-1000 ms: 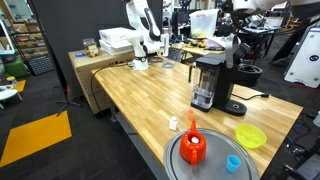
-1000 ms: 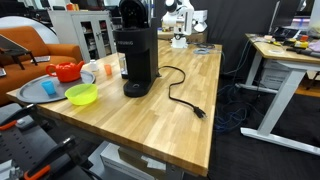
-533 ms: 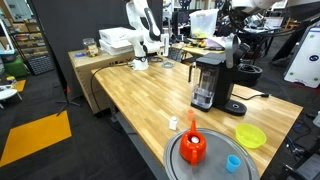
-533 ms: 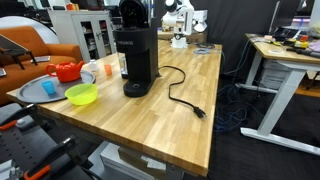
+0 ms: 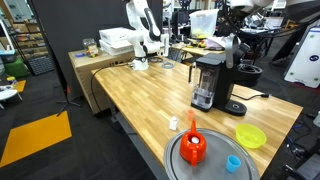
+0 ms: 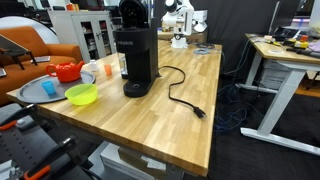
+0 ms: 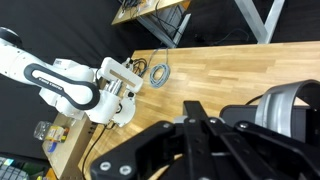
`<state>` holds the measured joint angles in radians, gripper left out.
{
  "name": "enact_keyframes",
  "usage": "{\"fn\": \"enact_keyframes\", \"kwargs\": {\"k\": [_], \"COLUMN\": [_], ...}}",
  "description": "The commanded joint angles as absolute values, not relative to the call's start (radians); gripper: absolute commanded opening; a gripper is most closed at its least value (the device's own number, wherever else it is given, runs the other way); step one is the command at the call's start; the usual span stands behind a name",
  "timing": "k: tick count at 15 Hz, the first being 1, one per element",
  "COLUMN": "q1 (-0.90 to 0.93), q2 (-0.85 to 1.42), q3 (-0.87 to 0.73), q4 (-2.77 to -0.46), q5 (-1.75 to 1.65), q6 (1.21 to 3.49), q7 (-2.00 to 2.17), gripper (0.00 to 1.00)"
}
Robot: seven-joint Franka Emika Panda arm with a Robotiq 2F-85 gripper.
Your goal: Close the top of the coffee maker
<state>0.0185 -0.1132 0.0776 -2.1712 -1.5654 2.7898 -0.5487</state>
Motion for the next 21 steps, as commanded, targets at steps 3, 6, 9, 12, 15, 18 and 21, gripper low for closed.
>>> {"fn": "enact_keyframes", "kwargs": {"k": [3,6,9,12,15,18,21], "q1": [0.029,0.030,0.021,0.032,0.032,0.032,0.032], "q2": [-0.108,-0.109,-0.113,-0.113,-0.113,-0.113,-0.113], "q3": [0.051,0.048,0.057,0.052,0.052,0.052,0.052], "q4": [-2.156,-2.161,-2.170,-2.172,-2.172,-2.172,-2.172], "q5": [-1.554,-1.542,-1.505,-1.514,-1.510,-1.510,-1.510], "q6": [2.795,2.797,2.800,2.787,2.787,2.787,2.787], "q7": [-0.612,-0.625,-0.661,-0.639,-0.644,-0.644,-0.644], "gripper": [0.00,0.00,0.00,0.01,0.01,0.01,0.01]}}
